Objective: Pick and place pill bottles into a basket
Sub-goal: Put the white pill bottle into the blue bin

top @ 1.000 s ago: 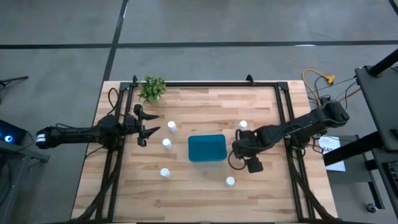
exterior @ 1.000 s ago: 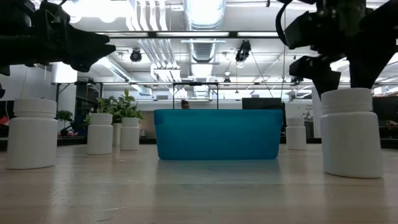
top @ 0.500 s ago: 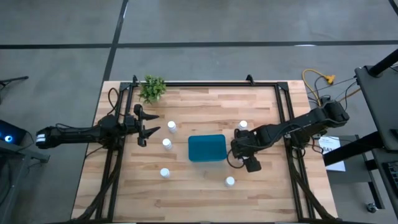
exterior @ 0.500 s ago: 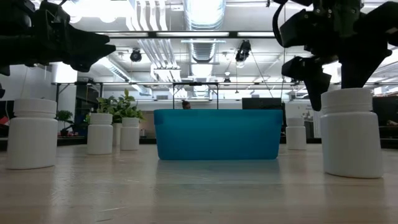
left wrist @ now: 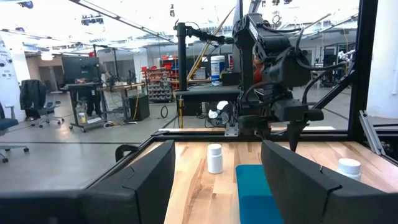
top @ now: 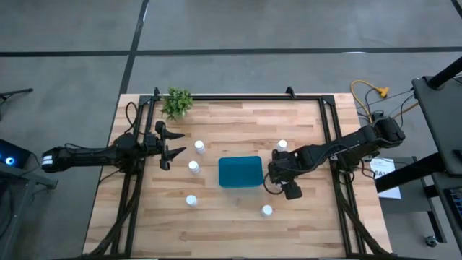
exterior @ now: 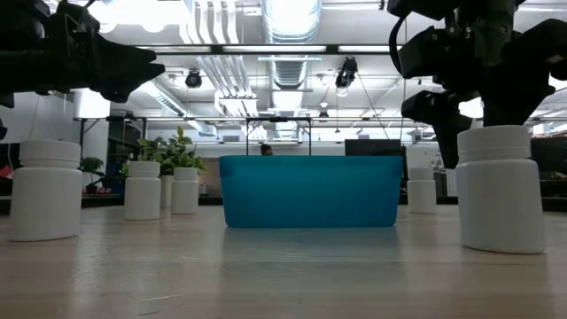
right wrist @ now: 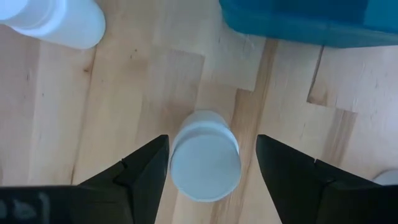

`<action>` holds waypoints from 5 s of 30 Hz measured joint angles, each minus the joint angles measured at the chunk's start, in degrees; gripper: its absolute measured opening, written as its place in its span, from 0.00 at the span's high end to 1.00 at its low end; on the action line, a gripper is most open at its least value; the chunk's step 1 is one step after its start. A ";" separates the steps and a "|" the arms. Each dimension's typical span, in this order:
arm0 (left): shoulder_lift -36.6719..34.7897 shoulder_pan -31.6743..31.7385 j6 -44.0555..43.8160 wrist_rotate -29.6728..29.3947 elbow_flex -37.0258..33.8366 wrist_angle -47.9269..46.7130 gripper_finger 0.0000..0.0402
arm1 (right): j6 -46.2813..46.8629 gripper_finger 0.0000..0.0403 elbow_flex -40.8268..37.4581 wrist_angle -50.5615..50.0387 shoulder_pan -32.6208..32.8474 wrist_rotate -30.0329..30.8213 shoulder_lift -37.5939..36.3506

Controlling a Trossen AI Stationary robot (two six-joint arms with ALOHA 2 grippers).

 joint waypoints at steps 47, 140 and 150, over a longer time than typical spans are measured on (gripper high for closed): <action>0.00 0.00 0.01 -0.01 0.00 0.00 0.45 | 3.22 0.62 3.27 -1.12 -0.26 -3.08 0.02; 0.37 -0.01 0.02 -0.01 0.00 0.01 0.45 | -11.85 0.59 21.22 -3.30 -12.12 4.49 19.63; 0.37 0.00 0.02 -0.01 0.00 0.00 0.45 | -13.08 0.54 21.18 -3.01 -12.13 4.63 19.63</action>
